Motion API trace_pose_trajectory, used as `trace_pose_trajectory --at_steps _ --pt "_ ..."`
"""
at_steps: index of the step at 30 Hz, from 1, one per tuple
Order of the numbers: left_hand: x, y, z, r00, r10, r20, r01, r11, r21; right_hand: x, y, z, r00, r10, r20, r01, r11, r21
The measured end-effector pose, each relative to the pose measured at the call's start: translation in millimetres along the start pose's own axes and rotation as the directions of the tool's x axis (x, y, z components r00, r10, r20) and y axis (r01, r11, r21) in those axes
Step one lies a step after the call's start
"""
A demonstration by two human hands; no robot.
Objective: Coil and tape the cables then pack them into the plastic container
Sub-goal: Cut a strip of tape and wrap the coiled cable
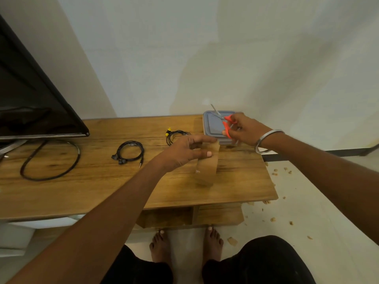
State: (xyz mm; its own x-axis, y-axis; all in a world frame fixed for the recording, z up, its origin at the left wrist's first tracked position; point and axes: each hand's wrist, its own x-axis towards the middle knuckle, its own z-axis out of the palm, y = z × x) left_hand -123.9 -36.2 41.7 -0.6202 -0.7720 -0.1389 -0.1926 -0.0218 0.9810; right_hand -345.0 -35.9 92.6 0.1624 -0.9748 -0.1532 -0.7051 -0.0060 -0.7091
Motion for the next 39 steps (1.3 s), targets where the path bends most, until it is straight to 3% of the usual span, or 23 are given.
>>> trace_pose_trajectory --at_steps 3,5,12,18,39 --pt "1 2 0 1.0 -0.018 -0.002 0.018 1.0 -0.015 -13 10 -14 0.96 0.126 0.25 -0.052 0.958 -0.283" --pt "1 2 0 1.0 -0.022 -0.008 0.022 0.999 -0.024 -20 16 -22 0.899 0.25 0.359 -0.117 0.928 -0.353" --pt "3 3 0 0.998 -0.04 -0.038 0.039 0.999 -0.036 -32 18 -33 0.752 0.415 0.512 -0.086 0.832 -0.548" --pt "2 6 8 0.996 0.01 -0.093 -0.01 1.0 -0.004 -25 12 -25 0.704 0.435 0.561 -0.02 0.802 -0.597" --pt "-1 7 4 0.998 0.051 -0.027 -0.05 0.998 0.046 -3 -9 -24 0.688 0.44 0.577 0.042 0.77 -0.637"
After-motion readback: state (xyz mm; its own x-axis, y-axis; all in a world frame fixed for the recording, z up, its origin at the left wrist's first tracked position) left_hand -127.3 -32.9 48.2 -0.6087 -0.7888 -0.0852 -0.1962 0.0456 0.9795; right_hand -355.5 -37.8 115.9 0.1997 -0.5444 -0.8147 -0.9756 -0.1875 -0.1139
